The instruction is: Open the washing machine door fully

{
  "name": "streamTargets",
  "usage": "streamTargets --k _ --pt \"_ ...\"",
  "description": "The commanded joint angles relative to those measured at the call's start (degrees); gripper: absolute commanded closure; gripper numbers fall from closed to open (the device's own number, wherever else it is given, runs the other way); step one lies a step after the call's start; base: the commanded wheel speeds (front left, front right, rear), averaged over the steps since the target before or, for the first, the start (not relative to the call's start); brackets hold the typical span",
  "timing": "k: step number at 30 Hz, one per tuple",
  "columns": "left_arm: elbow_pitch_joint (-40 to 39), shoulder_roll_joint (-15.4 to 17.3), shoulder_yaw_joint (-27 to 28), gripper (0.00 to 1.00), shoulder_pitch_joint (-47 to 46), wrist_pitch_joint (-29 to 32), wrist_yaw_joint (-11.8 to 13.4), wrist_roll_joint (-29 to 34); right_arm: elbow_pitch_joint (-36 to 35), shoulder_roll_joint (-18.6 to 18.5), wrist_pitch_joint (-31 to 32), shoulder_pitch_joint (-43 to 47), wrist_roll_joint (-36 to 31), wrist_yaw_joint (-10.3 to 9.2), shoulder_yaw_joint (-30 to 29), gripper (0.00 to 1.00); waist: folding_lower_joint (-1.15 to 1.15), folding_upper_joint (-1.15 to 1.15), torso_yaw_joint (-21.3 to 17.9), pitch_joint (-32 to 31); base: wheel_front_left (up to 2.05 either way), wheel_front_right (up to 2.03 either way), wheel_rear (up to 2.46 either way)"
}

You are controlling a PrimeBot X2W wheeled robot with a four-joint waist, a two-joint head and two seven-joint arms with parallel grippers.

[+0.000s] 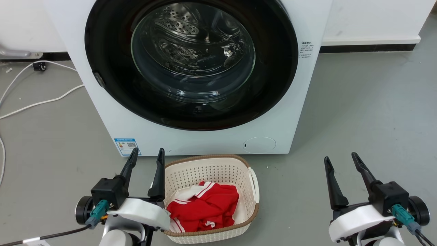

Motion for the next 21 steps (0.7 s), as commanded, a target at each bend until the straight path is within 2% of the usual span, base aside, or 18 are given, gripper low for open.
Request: streamTargets --k 1,14,21 --pt "-0.1 0.1 -0.2 0.00 0.3 -0.4 0.1 1.0 -0.3 0.0 -0.4 0.6 -0.8 -0.02 0.1 0.00 0.00 0.00 0.0 0.0 0.00 0.00 0.00" --pt "-0.3 0.1 0.0 0.00 0.9 -1.7 0.7 5.6 -0.4 0.0 -1.3 0.7 -4.6 -0.03 -0.1 0.00 0.00 0.00 0.2 0.2 0.00 0.00 0.00" --pt "-0.5 0.1 0.4 0.00 1.5 -1.7 0.6 5.5 0.0 0.0 -1.3 0.8 -3.5 -0.03 -0.5 0.00 0.00 0.00 0.3 0.2 0.00 0.00 0.00"
